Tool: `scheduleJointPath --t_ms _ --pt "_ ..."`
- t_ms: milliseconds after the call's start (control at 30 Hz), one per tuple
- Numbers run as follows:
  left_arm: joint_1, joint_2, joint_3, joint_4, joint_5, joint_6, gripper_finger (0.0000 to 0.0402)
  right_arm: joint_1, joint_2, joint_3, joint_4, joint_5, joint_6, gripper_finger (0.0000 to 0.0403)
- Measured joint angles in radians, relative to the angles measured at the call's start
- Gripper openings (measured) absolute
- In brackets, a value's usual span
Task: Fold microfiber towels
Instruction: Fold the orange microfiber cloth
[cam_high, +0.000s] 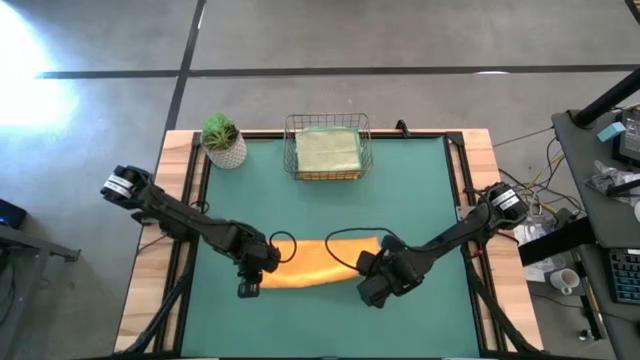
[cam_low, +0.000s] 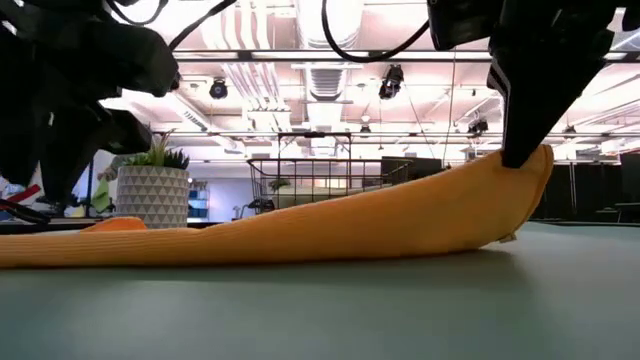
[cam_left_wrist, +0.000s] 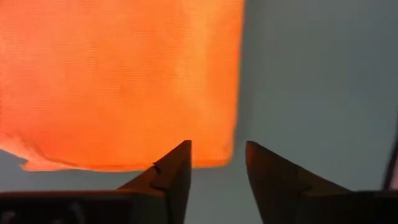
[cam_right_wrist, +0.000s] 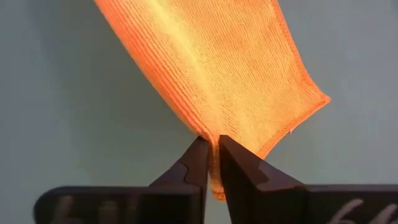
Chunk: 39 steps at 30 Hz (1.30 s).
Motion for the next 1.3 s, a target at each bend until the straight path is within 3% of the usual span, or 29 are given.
scheduleJointPath --t_ms 133,300,467,600,867,1000,1200,1300 --pt "0.000 -0.037 0.000 -0.012 0.044 -0.002 0.0159 0.000 -0.007 0.000 -0.001 -0.049 -0.014 0.0065" --pt "0.002 -0.094 0.005 0.003 0.036 -0.025 0.0163 0.002 -0.046 0.021 -0.005 -0.098 -0.046 0.0100" --pt "0.002 -0.125 -0.008 0.004 -0.133 -0.025 0.0164 -0.003 -0.099 0.025 -0.006 -0.040 -0.088 0.0117" --pt "0.016 -0.122 -0.022 0.023 -0.266 -0.001 0.0164 -0.045 -0.110 0.007 0.030 0.017 -0.094 0.0113" --pt "0.058 -0.076 -0.049 0.154 -0.302 0.010 0.0160 -0.096 -0.068 -0.072 0.139 -0.027 -0.009 0.0057" --pt "0.060 -0.068 -0.076 0.174 -0.308 0.028 0.0121 -0.096 -0.064 -0.100 0.151 -0.037 0.059 0.0015" --pt "0.062 -0.068 -0.139 0.260 -0.306 0.057 0.0019 -0.096 -0.063 -0.154 0.229 -0.081 0.181 0.0009" --pt "0.067 -0.068 -0.176 0.338 -0.306 0.058 0.0007 -0.096 -0.063 -0.202 0.325 -0.115 0.213 0.0009"
